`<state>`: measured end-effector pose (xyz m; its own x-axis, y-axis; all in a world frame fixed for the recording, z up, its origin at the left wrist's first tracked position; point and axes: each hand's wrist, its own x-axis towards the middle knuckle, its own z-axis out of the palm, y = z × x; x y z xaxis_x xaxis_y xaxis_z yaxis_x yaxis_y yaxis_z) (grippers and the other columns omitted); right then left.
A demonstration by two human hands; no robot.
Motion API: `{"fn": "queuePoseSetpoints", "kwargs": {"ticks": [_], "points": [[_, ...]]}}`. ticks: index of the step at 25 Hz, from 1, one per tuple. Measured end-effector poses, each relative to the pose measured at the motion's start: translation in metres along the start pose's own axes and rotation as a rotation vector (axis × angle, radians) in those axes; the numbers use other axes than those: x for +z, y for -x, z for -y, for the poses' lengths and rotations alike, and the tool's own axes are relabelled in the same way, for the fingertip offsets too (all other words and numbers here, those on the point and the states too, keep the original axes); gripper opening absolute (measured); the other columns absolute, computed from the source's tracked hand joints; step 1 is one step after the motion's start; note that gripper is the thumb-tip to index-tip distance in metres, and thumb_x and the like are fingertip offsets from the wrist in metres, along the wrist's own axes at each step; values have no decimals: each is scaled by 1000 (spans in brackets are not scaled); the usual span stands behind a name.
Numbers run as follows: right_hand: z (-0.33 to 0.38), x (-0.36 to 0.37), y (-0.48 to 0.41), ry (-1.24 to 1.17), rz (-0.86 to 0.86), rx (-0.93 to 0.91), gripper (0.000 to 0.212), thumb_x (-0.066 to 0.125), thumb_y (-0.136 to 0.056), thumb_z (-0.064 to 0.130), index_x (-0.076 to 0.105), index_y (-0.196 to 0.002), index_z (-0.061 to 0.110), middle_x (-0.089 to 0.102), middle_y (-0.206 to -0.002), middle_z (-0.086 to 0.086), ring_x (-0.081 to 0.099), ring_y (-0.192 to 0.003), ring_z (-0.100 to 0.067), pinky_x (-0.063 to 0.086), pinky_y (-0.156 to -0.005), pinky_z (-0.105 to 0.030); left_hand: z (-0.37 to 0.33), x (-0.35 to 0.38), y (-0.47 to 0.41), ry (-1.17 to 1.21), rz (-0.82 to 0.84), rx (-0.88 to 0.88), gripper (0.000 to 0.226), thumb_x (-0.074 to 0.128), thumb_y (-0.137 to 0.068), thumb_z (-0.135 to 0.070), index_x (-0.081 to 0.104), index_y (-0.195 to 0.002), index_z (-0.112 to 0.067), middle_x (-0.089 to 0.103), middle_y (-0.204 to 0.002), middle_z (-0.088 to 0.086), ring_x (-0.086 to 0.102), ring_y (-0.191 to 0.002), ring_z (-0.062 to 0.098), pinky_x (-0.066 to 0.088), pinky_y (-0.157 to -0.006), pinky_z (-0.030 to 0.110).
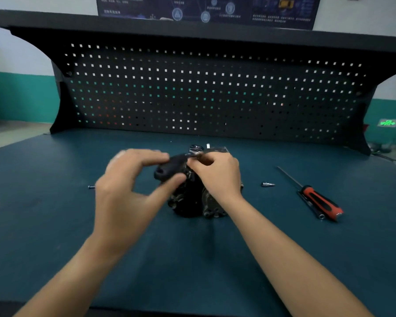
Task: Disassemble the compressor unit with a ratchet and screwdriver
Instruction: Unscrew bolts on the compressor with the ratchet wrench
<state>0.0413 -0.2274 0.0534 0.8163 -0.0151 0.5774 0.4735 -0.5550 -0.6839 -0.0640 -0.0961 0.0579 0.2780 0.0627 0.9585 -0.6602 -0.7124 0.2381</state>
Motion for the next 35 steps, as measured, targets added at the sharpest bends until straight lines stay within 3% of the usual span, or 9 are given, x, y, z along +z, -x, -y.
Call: {"fn": "queuePoseSetpoints", "kwargs": {"ticks": [4, 8, 11, 17, 20, 23, 27, 29, 35], "points": [[1, 7, 5, -3, -15, -95, 35, 63, -83, 38, 68, -65, 9, 60, -63, 0, 53, -72, -18, 34, -63, -30, 6, -4, 5, 197, 24, -163, 19, 70, -72, -35, 62, -89, -36, 65, -85, -19, 58, -75, -5, 44, -71, 7], [1, 1, -1, -90, 59, -104, 39, 64, -85, 33, 66, -59, 5, 52, -54, -4, 45, -58, -13, 33, -63, -32, 55, -4, -17, 619, -114, -755, 14, 62, -87, -14, 65, -88, -28, 62, -73, -14, 49, -45, -1, 41, -46, 11], [4, -9, -7, -2, 188, -99, 50, 61, -86, 35, 49, -44, 12, 42, -44, 1, 37, -47, -8, 32, -56, -30, 74, 0, -32, 779, -129, -1064, 11, 55, -93, -14, 61, -88, -22, 54, -79, -6, 49, -46, -1, 41, -45, 12], [6, -1, 3, 158, 73, -61, 48, 57, -83, 52, 67, -63, 10, 64, -63, -3, 58, -75, -20, 44, -66, -34, 15, -6, -6, 323, -89, -406, 19, 74, -72, -30, 61, -84, -36, 67, -81, -21, 61, -67, -2, 48, -65, 12], [5, 3, 7, 109, 29, -61, 41, 55, -87, 47, 71, -71, 13, 67, -69, 0, 59, -86, -22, 43, -85, -39, -4, -2, 5, 273, -43, -300, 21, 71, -69, -37, 60, -86, -39, 65, -88, -24, 62, -73, -3, 48, -71, 10], [3, 1, 7, 94, 59, -30, 42, 55, -89, 45, 61, -57, 18, 55, -56, 10, 54, -82, -16, 29, -98, -39, 20, 0, -10, 490, -150, -525, 16, 73, -77, -22, 63, -84, -33, 66, -77, -19, 58, -60, -1, 48, -59, 12], [4, -5, -2, 124, 193, -32, 52, 55, -88, 45, 41, -42, 24, 48, -62, 12, 45, -88, -7, -2, -112, -50, 70, 13, -51, 915, -200, -1248, 11, 59, -91, -19, 58, -81, -22, 53, -69, -11, 52, -46, -2, 42, -48, 13], [4, -8, -5, 172, 219, -33, 53, 53, -88, 48, 41, -42, 24, 49, -65, 11, 46, -91, -6, -10, -110, -51, 75, 18, -52, 973, -195, -1294, 12, 59, -91, -20, 56, -80, -21, 52, -69, -10, 53, -47, -2, 42, -48, 13], [5, 1, 2, 113, -2, 15, 37, 59, -81, 54, 71, -71, 20, 67, -76, 8, 54, -97, -13, 11, -108, -41, 17, 2, -12, 575, -149, -527, 23, 73, -72, -17, 54, -81, -26, 63, -75, -18, 58, -63, -3, 47, -61, 12]]}}
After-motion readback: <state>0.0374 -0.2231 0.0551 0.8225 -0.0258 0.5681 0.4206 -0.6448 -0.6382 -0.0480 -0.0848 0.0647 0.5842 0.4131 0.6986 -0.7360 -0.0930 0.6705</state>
